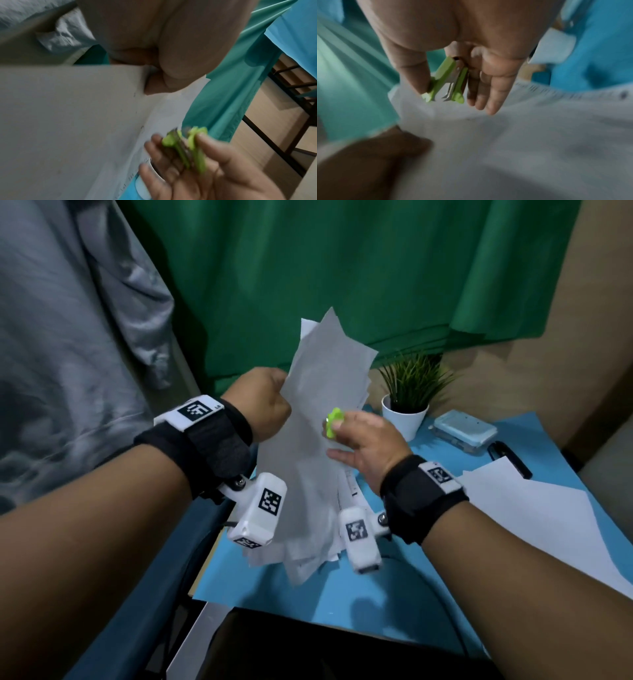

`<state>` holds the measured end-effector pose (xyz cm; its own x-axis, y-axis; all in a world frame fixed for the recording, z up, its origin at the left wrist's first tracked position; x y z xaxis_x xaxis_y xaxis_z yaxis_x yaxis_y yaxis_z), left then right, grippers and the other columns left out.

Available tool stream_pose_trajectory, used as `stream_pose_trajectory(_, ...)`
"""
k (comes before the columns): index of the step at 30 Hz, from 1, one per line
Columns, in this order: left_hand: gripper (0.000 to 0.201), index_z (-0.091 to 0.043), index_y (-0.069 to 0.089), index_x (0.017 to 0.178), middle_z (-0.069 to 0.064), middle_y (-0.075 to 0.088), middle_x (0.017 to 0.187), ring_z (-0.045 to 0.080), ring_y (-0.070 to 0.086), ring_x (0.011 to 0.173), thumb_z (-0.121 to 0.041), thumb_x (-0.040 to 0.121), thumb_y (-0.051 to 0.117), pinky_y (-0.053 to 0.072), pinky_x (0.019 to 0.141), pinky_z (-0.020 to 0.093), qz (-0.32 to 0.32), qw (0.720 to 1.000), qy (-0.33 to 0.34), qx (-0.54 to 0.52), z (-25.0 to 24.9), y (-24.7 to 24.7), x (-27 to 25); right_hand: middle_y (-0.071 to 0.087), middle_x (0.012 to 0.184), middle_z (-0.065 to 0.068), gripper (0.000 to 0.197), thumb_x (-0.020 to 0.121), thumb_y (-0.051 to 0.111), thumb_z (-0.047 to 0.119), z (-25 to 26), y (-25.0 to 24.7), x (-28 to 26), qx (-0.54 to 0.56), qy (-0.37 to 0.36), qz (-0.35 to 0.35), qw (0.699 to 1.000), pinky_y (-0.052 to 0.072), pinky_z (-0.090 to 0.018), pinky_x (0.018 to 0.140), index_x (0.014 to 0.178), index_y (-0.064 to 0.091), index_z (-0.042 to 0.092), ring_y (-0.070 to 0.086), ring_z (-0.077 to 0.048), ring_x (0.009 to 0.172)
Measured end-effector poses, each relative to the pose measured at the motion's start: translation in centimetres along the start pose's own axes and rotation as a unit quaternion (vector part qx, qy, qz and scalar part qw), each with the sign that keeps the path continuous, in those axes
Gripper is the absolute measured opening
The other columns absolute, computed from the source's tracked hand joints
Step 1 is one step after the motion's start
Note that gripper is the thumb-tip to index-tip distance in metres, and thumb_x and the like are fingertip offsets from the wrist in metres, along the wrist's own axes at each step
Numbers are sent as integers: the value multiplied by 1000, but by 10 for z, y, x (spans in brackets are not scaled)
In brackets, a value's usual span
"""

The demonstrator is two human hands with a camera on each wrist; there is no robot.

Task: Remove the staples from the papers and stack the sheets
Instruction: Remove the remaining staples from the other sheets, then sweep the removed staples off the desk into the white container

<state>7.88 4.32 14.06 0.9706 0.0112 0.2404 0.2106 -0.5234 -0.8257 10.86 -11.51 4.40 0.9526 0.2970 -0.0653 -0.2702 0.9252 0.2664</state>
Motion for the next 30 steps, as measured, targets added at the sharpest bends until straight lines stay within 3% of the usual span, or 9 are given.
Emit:
stream_pose_trajectory(2, 25, -9, 63, 81, 12, 66, 81, 25, 61, 73, 11, 76, 48, 44, 62, 25, 7, 1000, 1, -8, -1, 2, 1, 66, 97, -7, 2, 89, 63, 13, 5, 5, 3, 55, 12, 30, 998, 52, -39, 81, 90, 62, 15, 64, -19, 94)
stream_pose_trajectory(5, 23, -9, 59, 75, 15, 66, 80, 27, 61, 73, 11, 77, 49, 45, 61, 26, 4, 1000, 2, -6, -5, -1, 1, 65, 88, -5, 2, 91, 63, 12, -7, 0, 2, -18, 56, 5, 998, 49, -33, 74, 92, 61, 13, 60, -21, 92)
stream_pose_trajectory(10, 17, -7, 62, 75, 19, 68, 81, 34, 65, 75, 3, 74, 49, 54, 63, 35, 22, 1000, -11, -17, 0, 5, 1, 67, 82, 2, 7, 92, 61, 10, 14, 8, 7, -1, -41, 17, 999, 52, -35, 80, 89, 64, 15, 62, -12, 88)
stream_pose_trajectory(16, 12, -8, 61, 73, 22, 70, 82, 36, 68, 79, -7, 70, 49, 56, 70, 37, 0, 999, 7, -36, 1, 0, 1, 64, 76, -1, 7, 81, 75, 17, -59, -22, -2, -232, 66, 28, 970, 44, -27, 65, 80, 69, 15, 56, -16, 73)
stream_pose_trajectory(19, 34, -1, 70, 86, 24, 73, 87, 32, 71, 78, -14, 63, 50, 60, 79, 46, -14, 993, 5, -119, 8, -11, 4, 72, 84, -6, 22, 72, 78, 32, -77, -54, -4, -332, 91, 7, 939, 56, -36, 74, 83, 70, 14, 67, -24, 82)
stream_pose_trajectory(22, 23, -4, 69, 82, 11, 70, 69, 14, 65, 54, -16, 65, 58, 57, 62, 27, -47, 985, -91, -139, 49, -28, 18, 69, 88, -4, 30, 74, 80, 31, -62, -93, 2, -329, 107, -37, 938, 56, -36, 71, 97, 69, 15, 65, -23, 81)
stream_pose_trajectory(24, 22, -12, 73, 89, 4, 73, 65, 18, 66, 51, -11, 69, 64, 59, 61, 32, -47, 971, -170, -161, 124, -31, 44, 68, 99, -1, 43, 75, 81, 27, -42, -128, 13, -332, 109, -106, 931, 53, -31, 74, 111, 67, 8, 63, -17, 86)
stream_pose_trajectory(27, 4, -12, 69, 83, 23, 58, 68, 15, 58, 35, -14, 80, 68, 51, 44, 26, -35, 959, -188, -210, 219, -37, 71, 61, 124, -10, 49, 85, 69, 34, -16, -186, 35, -493, 149, -178, 839, 48, -31, 93, 123, 61, 3, 58, -25, 116)
stream_pose_trajectory(30, 36, -14, 72, 60, 4, 58, 44, 10, 53, 30, 3, 88, 57, 44, 34, 17, -43, 925, -217, -310, 138, -35, 28, 61, 125, -11, 51, 87, 64, 41, -12, -221, 59, -604, 182, -192, 751, 49, -30, 89, 122, 59, 5, 58, -29, 116)
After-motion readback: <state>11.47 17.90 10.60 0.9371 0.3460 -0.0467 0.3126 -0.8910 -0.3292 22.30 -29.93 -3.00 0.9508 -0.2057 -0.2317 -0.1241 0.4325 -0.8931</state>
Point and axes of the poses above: each hand's wrist, its own x-axis towards the middle knuckle, its own y-axis out of the palm, z = x × y, the point moved 4 cm from there along x, towards the middle knuckle
